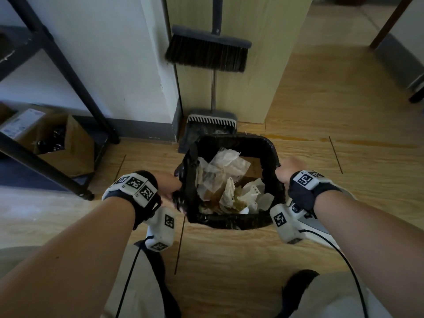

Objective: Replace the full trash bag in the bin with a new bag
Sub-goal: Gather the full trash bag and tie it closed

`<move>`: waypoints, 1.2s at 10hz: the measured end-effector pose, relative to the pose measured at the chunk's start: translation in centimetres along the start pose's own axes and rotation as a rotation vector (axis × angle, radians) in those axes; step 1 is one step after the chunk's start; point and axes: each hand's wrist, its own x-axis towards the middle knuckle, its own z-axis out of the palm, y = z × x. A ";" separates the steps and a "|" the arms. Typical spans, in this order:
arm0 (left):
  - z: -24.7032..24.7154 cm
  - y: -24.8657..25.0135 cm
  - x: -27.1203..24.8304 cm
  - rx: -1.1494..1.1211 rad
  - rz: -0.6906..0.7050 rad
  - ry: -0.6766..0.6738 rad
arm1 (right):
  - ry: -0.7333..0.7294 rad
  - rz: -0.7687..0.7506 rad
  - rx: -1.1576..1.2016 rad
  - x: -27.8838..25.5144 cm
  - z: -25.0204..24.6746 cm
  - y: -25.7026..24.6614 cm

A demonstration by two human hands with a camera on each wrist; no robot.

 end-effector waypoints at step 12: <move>2.7 8.7 5.1 -0.429 0.392 0.455 | -0.322 0.183 0.606 2.9 4.3 3.5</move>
